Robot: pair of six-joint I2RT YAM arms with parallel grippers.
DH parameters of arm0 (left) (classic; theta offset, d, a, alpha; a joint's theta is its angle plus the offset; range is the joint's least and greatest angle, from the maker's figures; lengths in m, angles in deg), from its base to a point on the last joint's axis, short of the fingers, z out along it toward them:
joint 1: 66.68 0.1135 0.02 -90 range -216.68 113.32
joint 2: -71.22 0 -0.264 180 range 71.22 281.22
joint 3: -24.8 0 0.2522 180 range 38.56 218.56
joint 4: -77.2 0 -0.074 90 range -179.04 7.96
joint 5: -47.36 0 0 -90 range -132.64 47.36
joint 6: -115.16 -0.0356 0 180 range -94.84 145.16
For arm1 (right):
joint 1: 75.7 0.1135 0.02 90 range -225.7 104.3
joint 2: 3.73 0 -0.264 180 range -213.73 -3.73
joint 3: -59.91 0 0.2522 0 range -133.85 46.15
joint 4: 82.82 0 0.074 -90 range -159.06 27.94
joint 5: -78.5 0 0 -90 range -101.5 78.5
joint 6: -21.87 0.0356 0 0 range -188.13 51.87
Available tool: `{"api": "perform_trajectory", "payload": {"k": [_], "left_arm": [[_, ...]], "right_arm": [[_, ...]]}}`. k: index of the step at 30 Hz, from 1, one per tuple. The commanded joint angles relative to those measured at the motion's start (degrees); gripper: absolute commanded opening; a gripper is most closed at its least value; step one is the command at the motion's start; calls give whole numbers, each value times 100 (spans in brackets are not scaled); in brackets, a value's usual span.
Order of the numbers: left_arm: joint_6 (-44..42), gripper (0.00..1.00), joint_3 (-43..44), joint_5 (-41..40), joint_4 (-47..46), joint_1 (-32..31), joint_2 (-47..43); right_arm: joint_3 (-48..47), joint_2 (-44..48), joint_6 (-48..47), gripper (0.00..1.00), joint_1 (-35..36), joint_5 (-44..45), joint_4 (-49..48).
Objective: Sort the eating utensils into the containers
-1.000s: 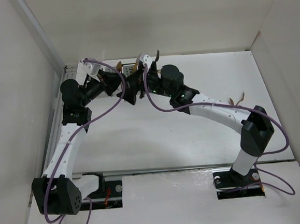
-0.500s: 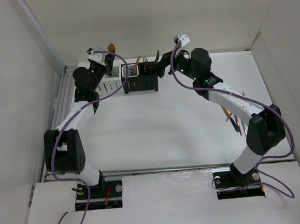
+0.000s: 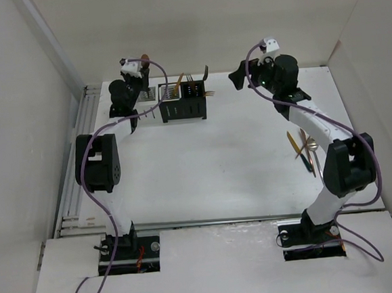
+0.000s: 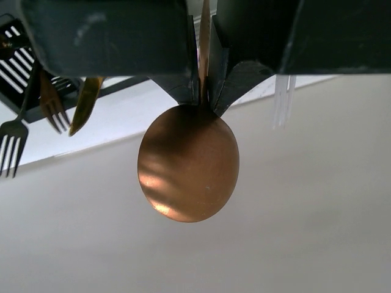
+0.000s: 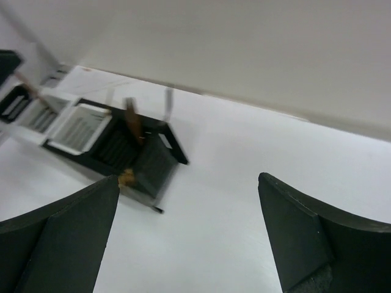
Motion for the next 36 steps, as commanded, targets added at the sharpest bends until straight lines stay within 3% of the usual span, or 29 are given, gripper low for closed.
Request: {"api": "perform_trajectory", "payload": {"k": [1,2,4,5,6,11,13,14,15,16,17,23,29,36], "left_arm": [[211,0,-71,-95,-255,119,-160],[211,1,-168,-95,-255,119,-160],[211,14,-309,-43,-106,119,-213],[289,33,-309,-42,-18,119,-213],[342,40,-309,-42,69,119,-213],[334,63,-371,2,308,233,-397],[194,66,-371,-147,483,233,-493],[2,67,-371,-235,623,233,-633],[-79,67,-371,-497,702,233,-713],[-149,68,-371,-647,773,233,-801],[-211,68,-371,-779,826,233,-1010],[-361,71,-1204,-1299,879,233,-1916],[-361,72,-2337,-1404,1081,233,-3085],[-176,72,-2788,-1562,1353,233,-3649]], "right_arm": [[-70,347,-60,100,-288,577,471],[34,435,-130,100,-410,770,758],[113,708,-183,100,-525,1262,1128],[114,778,-183,100,-621,1821,1617],[114,901,-183,100,-683,2036,1883],[61,1034,-245,100,-1280,2328,3561],[61,982,-245,87,-1728,2328,4283],[61,981,-193,73,-1877,2328,4476],[140,894,-140,42,-2027,2328,4652],[193,824,-140,31,-2298,2241,4950],[193,658,-79,27,-2423,2188,5083],[368,-160,-131,34,-2617,2292,5735],[650,-425,-377,36,-2670,2794,5735],[756,-706,-430,40,-2670,2618,5735]]}}
